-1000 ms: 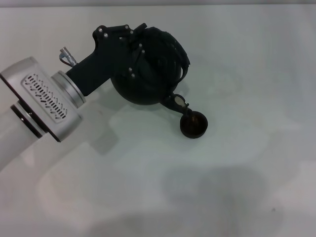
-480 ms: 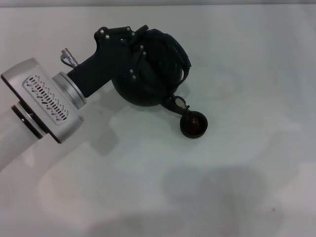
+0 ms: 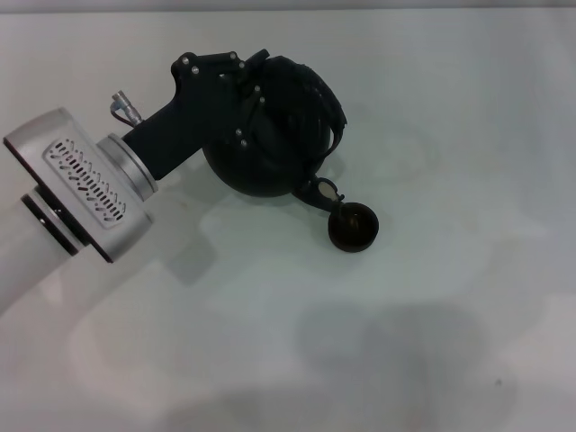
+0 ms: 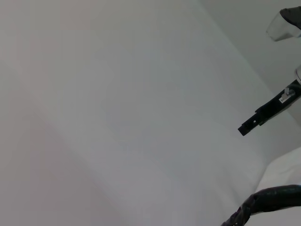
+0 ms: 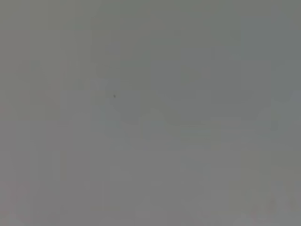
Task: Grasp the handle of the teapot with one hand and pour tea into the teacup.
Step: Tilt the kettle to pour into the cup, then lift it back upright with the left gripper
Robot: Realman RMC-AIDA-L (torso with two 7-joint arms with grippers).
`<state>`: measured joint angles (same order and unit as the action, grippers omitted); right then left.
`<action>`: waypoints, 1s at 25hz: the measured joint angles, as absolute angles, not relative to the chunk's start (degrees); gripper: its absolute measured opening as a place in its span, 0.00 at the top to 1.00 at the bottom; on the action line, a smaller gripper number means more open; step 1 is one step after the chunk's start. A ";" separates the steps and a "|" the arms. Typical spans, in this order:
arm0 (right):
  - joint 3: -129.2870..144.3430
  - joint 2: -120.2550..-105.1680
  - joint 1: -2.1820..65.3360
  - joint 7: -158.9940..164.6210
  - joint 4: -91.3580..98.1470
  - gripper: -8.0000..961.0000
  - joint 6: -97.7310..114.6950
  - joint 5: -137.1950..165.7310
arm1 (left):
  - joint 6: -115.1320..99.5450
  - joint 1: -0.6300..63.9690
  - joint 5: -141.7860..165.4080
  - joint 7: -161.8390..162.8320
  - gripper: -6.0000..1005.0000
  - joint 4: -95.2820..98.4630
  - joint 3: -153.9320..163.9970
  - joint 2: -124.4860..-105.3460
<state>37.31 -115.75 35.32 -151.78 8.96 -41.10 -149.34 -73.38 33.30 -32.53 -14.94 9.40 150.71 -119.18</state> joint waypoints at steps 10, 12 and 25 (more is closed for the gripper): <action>37.23 -115.75 35.53 -151.78 8.96 0.12 -41.14 -149.32 | -73.38 32.00 -33.37 -13.84 0.90 9.81 150.24 -119.28; 37.37 -115.75 35.66 -151.78 8.96 0.12 -41.18 -149.32 | -73.38 31.62 -34.28 -12.58 0.90 10.43 150.20 -119.28; 37.61 -115.75 35.60 -150.65 8.96 0.12 -41.18 -149.33 | -73.21 29.69 -39.44 -2.17 0.90 11.09 150.11 -119.32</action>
